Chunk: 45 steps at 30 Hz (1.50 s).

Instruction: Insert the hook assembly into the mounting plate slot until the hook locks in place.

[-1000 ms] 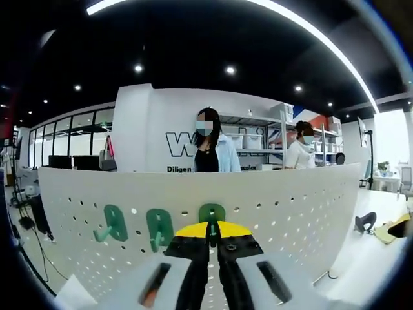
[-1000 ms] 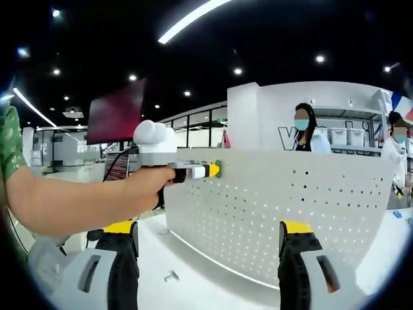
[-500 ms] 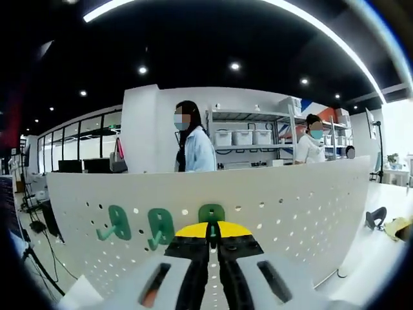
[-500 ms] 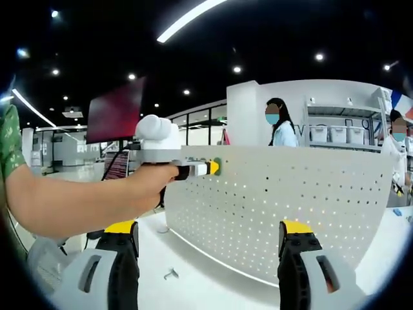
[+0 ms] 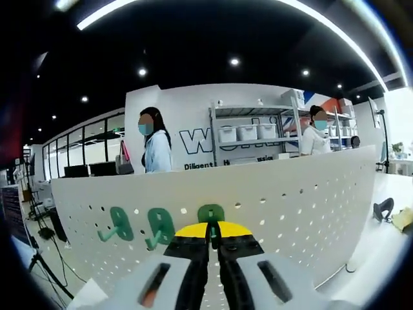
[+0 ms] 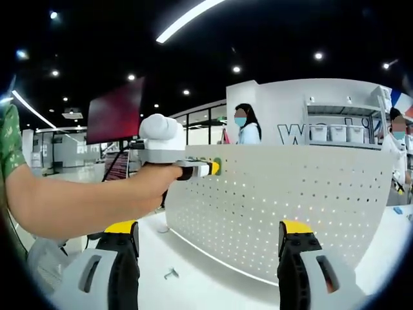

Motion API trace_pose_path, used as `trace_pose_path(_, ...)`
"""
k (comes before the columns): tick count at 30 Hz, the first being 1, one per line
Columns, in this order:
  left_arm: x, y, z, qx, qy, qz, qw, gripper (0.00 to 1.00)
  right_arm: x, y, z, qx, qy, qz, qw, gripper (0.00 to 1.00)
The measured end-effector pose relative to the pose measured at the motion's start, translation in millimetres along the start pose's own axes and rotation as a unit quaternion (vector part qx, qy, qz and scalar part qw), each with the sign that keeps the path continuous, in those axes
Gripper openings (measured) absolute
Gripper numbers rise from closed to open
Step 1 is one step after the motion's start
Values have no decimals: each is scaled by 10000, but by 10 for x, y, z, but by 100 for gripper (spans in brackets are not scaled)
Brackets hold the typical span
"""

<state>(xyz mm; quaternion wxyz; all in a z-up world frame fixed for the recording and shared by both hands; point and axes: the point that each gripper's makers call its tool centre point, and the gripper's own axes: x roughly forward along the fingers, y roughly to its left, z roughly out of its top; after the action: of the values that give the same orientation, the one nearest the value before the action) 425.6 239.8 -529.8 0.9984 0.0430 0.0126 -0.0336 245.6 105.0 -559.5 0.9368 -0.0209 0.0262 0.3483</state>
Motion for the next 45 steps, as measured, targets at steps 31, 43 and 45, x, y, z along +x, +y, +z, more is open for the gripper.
trace_pose_path(31,-68,-88,-39,-337,-68,-375,9987,29,-51,22,29,-41,-17,-57,10000,91)
trace_pose_path(43,-170,-170,-97,-341,-6,-716,9969,42,-76,58,67,-68,-44,-90,9999,91)
trace_pose_path(45,-195,-181,-105,-314,-3,-767,9966,43,-79,67,75,-74,-53,-96,9999,91)
